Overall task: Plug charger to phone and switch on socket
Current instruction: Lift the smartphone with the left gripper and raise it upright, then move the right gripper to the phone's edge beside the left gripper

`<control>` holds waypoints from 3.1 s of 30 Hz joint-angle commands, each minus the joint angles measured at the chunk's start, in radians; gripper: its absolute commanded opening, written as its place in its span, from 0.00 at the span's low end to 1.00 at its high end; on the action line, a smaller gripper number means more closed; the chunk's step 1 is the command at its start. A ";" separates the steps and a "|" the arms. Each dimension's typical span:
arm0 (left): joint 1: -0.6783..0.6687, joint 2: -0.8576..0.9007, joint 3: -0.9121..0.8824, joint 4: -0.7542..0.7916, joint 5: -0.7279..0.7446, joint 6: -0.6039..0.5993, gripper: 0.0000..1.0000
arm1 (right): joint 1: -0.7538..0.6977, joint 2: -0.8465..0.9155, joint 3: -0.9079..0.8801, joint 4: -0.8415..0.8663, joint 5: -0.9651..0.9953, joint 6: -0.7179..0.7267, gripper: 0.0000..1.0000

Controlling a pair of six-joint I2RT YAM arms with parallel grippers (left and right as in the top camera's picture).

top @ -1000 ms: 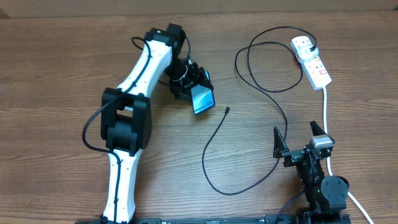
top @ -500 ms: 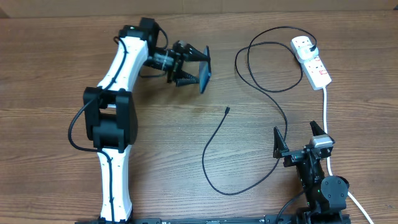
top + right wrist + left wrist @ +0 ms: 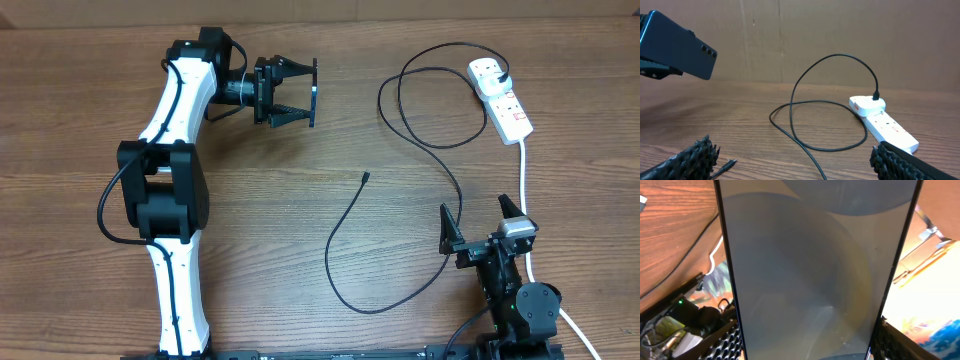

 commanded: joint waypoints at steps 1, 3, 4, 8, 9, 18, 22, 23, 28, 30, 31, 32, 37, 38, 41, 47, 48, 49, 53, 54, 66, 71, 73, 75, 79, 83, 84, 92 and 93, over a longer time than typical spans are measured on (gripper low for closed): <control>0.013 0.002 0.026 0.000 0.076 -0.028 0.68 | -0.005 -0.008 -0.010 0.005 -0.005 0.005 1.00; 0.018 0.002 0.026 0.000 0.076 -0.027 0.68 | -0.004 -0.008 -0.010 0.059 -0.040 0.006 1.00; 0.019 0.002 0.026 0.000 0.076 -0.027 0.68 | -0.004 -0.008 -0.010 0.086 -0.089 0.006 1.00; 0.019 0.002 0.026 0.001 0.076 -0.027 0.68 | -0.005 -0.008 -0.010 0.179 -0.482 0.006 1.00; 0.019 0.002 0.026 0.001 0.076 -0.027 0.68 | -0.005 -0.008 -0.010 0.210 -0.517 0.006 1.00; 0.019 0.002 0.026 0.001 0.075 -0.029 0.68 | -0.015 0.069 0.204 0.354 -0.536 0.195 1.00; 0.019 0.002 0.026 0.001 0.075 -0.035 0.68 | -0.031 0.285 0.491 -0.018 -0.494 0.142 1.00; 0.019 0.002 0.026 0.001 0.075 -0.035 0.68 | -0.033 0.346 0.557 -0.092 -0.494 0.118 1.00; 0.018 0.002 0.026 0.001 0.075 -0.035 0.68 | -0.032 0.680 0.859 -0.290 -0.620 0.121 1.00; 0.018 0.002 0.026 0.001 0.075 -0.035 0.68 | -0.032 0.784 0.918 -0.285 -0.783 0.198 1.00; 0.018 0.002 0.026 0.000 0.075 -0.035 0.68 | -0.032 0.830 0.931 -0.239 -0.844 0.229 1.00; 0.018 0.002 0.026 0.000 0.075 -0.035 0.68 | -0.031 0.873 0.935 -0.172 -0.884 0.266 1.00; 0.016 0.002 0.026 0.000 0.074 -0.035 0.68 | 0.022 1.084 0.969 -0.014 -0.907 0.493 1.00; 0.016 0.002 0.026 0.000 0.073 -0.035 0.68 | 0.041 1.116 0.985 -0.035 -0.887 0.493 1.00; 0.016 0.002 0.026 0.000 0.053 -0.035 0.69 | 0.120 1.225 1.089 -0.220 -0.698 0.462 1.00; 0.012 0.002 0.026 0.001 -0.032 -0.043 0.68 | 0.315 1.436 1.448 -0.729 -0.090 0.392 1.00; 0.010 0.002 0.026 0.001 -0.044 -0.051 0.69 | 0.343 1.466 1.496 -0.771 -0.024 0.398 1.00; 0.009 0.002 0.026 0.002 -0.060 -0.058 0.69 | 0.376 1.501 1.546 -0.804 0.036 0.400 0.99; 0.002 0.002 0.026 0.002 -0.090 -0.058 0.68 | 0.470 1.571 1.608 -0.789 0.163 0.468 1.00; 0.001 0.002 0.026 0.002 -0.092 -0.058 0.68 | 0.488 1.581 1.608 -0.777 0.188 0.494 1.00; -0.026 0.002 0.026 0.001 -0.083 -0.084 0.69 | 0.616 1.707 1.606 -0.674 0.396 0.640 1.00; -0.031 0.002 0.026 0.000 -0.071 -0.085 0.68 | 0.616 1.735 1.606 -0.661 0.404 0.658 0.94; -0.034 0.002 0.026 0.000 -0.071 -0.088 0.68 | 0.616 1.743 1.606 -0.655 0.404 0.658 0.92; -0.038 0.002 0.026 0.000 -0.071 -0.089 0.68 | 0.616 1.755 1.606 -0.652 0.404 0.659 0.91; -0.043 0.002 0.026 0.001 -0.072 -0.096 0.68 | 0.616 1.781 1.606 -0.651 0.404 0.662 0.88; -0.044 0.002 0.026 0.001 -0.072 -0.095 0.68 | 0.616 1.796 1.606 -0.644 0.404 0.661 0.76; -0.044 0.002 0.026 0.001 -0.072 -0.095 0.69 | 0.616 1.796 1.606 -0.639 0.404 0.661 0.73; -0.054 0.002 0.026 0.001 -0.072 -0.094 0.69 | 0.616 1.799 1.605 -0.629 0.419 0.652 0.67; -0.056 0.002 0.026 0.002 -0.072 -0.094 0.68 | 0.616 1.799 1.605 -0.629 0.426 0.652 0.63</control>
